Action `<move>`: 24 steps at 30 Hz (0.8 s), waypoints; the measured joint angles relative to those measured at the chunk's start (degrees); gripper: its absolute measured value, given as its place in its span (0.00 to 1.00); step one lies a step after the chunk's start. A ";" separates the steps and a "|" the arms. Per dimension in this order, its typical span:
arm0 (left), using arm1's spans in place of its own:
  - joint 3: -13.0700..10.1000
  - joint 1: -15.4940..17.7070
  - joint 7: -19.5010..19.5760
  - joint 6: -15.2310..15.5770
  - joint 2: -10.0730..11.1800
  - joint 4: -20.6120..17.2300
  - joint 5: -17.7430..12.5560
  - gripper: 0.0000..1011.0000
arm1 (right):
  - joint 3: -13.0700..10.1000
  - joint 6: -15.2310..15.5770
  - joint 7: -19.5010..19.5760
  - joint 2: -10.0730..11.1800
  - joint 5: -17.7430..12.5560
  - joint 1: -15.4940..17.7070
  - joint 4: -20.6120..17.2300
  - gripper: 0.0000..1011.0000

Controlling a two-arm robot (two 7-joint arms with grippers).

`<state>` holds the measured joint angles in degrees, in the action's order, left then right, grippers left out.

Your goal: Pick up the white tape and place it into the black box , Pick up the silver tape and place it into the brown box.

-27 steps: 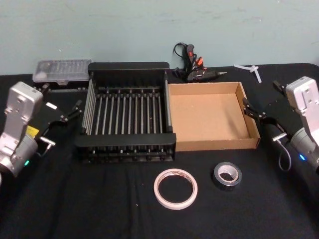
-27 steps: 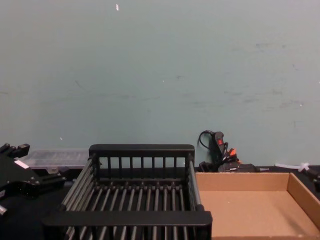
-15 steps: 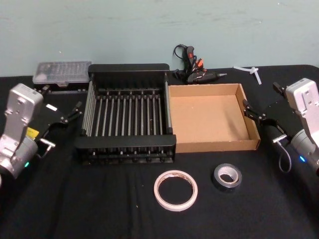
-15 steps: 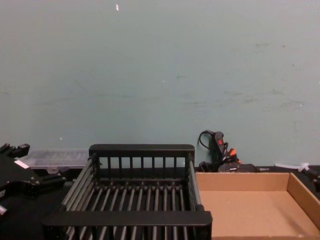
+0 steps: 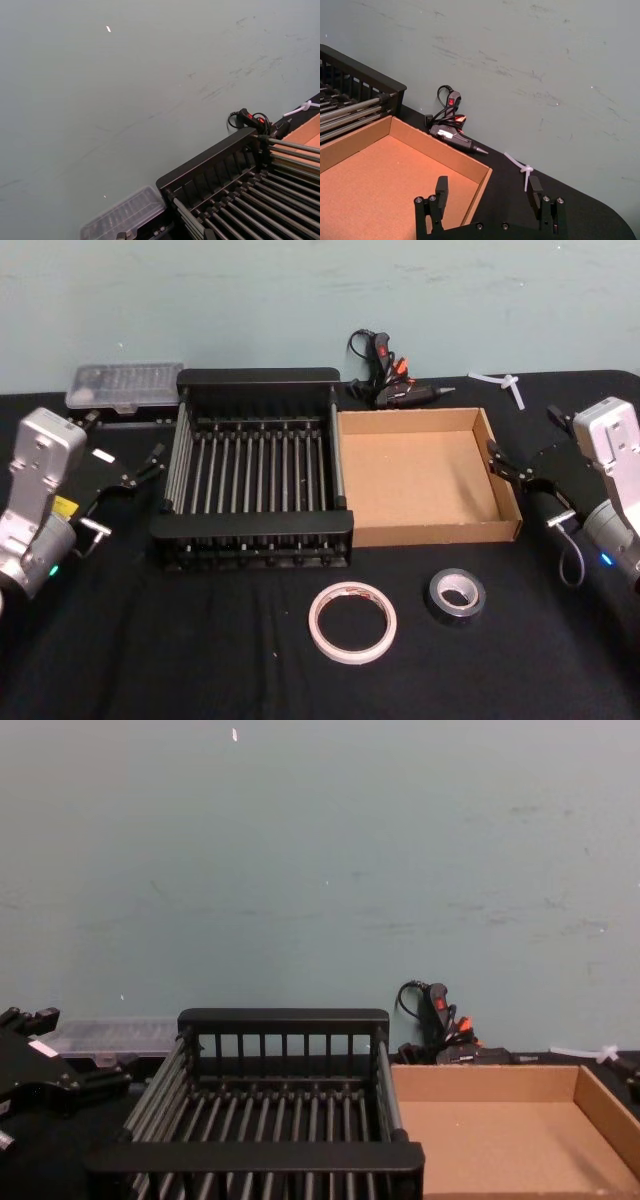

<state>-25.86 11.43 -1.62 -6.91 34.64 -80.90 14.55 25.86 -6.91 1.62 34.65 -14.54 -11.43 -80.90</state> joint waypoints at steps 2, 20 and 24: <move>0.00 0.00 0.00 0.00 0.00 0.00 0.00 0.99 | 0.00 0.00 0.00 0.00 0.00 0.00 0.00 0.99; 0.00 0.00 0.00 0.00 0.00 0.00 0.00 0.99 | 0.00 0.00 0.00 0.00 0.00 0.00 0.00 0.99; 0.00 0.00 0.00 0.00 0.00 0.00 0.00 0.99 | 0.00 0.00 0.00 0.00 0.00 0.00 0.00 0.99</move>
<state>-25.86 11.43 -1.62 -6.91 34.64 -80.90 14.55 25.86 -6.91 1.62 34.65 -14.54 -11.43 -80.90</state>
